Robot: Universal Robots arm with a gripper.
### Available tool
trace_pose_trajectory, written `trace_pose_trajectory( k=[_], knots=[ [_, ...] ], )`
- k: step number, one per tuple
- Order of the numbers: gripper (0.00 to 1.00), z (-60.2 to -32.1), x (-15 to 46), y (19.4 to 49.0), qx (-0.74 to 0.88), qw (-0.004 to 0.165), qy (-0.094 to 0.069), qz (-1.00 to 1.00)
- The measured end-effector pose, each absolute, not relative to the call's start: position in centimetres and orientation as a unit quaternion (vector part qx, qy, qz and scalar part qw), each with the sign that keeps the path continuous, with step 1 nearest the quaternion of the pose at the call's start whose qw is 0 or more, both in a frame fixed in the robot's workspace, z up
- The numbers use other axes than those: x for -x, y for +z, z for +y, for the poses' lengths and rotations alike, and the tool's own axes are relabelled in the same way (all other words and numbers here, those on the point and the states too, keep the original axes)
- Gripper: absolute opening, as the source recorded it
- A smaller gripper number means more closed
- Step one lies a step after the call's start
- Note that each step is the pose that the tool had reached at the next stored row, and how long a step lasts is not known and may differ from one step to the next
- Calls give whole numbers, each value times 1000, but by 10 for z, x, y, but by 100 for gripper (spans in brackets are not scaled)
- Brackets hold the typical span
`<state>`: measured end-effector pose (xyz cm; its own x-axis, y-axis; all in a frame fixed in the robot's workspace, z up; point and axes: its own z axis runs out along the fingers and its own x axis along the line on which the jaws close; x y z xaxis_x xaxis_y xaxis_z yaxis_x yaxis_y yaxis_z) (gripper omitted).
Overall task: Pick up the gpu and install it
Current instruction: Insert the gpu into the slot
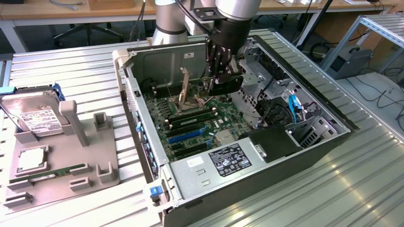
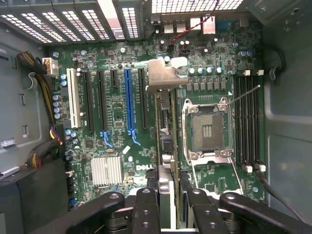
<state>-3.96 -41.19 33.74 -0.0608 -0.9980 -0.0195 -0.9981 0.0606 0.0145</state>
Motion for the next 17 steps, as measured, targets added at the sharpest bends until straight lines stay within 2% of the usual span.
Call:
trace_pose_trajectory(
  k=[17],
  knots=[
    [27, -417, 40, 337, 685, 2, 12, 728]
  ],
)
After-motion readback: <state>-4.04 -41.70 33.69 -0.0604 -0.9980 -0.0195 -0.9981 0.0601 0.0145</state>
